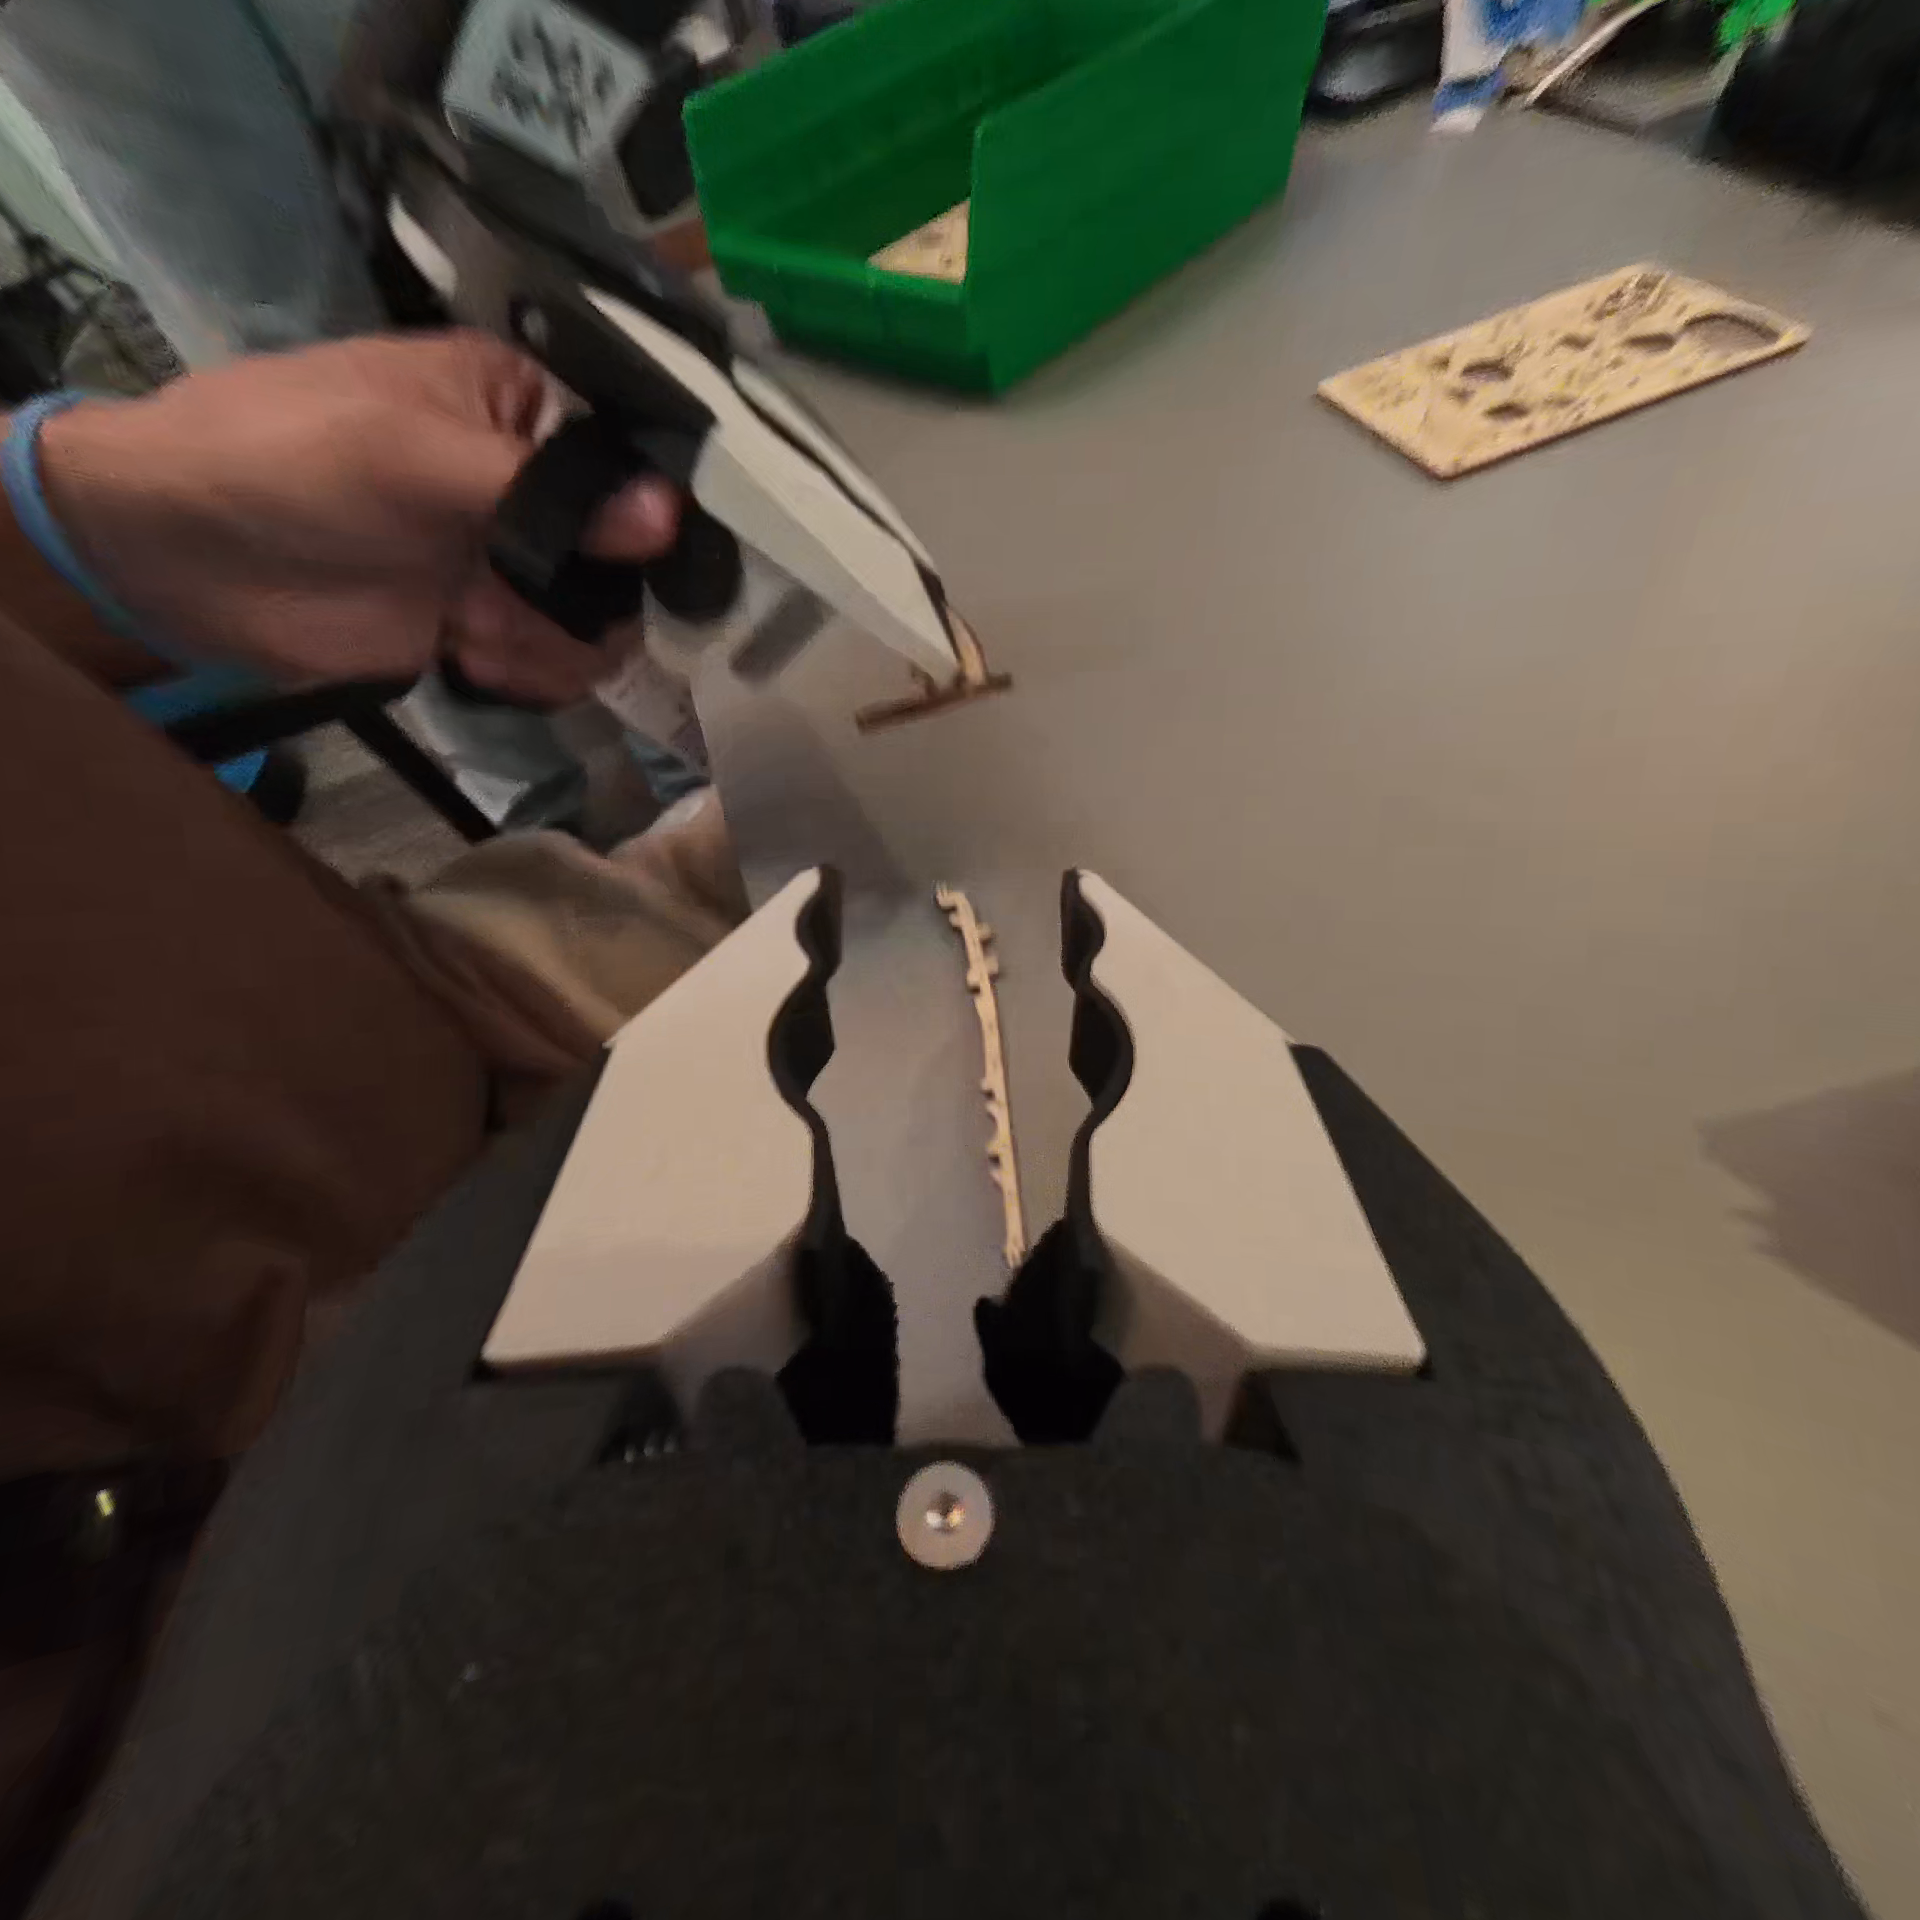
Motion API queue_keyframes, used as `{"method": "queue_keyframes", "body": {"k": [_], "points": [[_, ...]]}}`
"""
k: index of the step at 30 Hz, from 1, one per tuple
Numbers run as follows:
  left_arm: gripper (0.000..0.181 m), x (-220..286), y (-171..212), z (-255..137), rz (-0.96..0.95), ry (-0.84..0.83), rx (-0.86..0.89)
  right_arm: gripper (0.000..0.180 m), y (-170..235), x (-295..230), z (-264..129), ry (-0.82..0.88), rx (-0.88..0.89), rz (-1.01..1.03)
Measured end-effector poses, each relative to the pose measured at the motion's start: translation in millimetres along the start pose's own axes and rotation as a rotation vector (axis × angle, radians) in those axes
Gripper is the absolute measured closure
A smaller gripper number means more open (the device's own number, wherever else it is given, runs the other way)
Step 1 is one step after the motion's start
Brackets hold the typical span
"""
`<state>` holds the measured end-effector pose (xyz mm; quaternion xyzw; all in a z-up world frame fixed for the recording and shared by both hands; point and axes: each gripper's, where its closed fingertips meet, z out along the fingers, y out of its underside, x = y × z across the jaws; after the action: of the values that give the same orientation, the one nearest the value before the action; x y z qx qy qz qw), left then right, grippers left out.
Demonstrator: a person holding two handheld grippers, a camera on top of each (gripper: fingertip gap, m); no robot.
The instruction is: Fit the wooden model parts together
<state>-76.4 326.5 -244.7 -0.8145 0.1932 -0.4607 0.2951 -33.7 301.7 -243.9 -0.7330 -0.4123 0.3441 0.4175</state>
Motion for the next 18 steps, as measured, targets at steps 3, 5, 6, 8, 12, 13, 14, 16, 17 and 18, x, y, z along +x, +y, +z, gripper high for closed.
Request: {"method": "queue_keyframes", "body": {"k": [3, 5, 6, 8, 12, 13, 14, 16, 17, 18], "points": [[0.179, 14.9, 6.3, 19.7, -0.231, 0.075, 0.043, 0.134, -9.4, -8.3, 1.3, 0.042, 0.041, -0.02], [0.179, 18.7, 16.3, 29.1, -0.252, 0.077, 0.027, 0.123, -6.8, -7.9, 2.5, 0.066, 0.019, -0.043], [0.179, 19.6, 20.8, 32.4, -0.262, 0.074, 0.019, 0.124, -5.2, -6.6, 2.6, 0.08, 0.007, -0.058], [0.179, 23.5, 25.6, 35.9, -0.305, 0.096, 0.017, 0.126, -1.0, -6.9, 4.0, 0.087, -0.021, -0.088], [0.179, 28.3, 28.4, 36.6, -0.373, 0.127, 0.024, 0.135, 12.8, -9.0, 11.5, 0.134, -0.116, -0.214], [0.18, 27.4, 28.2, 35.8, -0.387, 0.124, 0.032, 0.137, 13.5, -8.1, 12.2, 0.157, -0.127, -0.241], [0.179, 28.1, 29.1, 35.5, -0.384, 0.128, 0.03, 0.143, 12.9, -6.2, 11.2, 0.184, -0.133, -0.273], [0.179, 28.6, 30.0, 34.5, -0.37, 0.129, 0.025, 0.143, 14.7, -6.8, 11.6, 0.185, -0.154, -0.298], [0.178, 29.8, 29.4, 33.5, -0.339, 0.139, 0.025, 0.143, 15.2, -6.3, 11.1, 0.184, -0.163, -0.287], [0.175, 33.2, 27.5, 31.0, -0.282, 0.172, 0.021, 0.143, 15.2, -4.9, 8.8, 0.185, -0.168, -0.286]]}}
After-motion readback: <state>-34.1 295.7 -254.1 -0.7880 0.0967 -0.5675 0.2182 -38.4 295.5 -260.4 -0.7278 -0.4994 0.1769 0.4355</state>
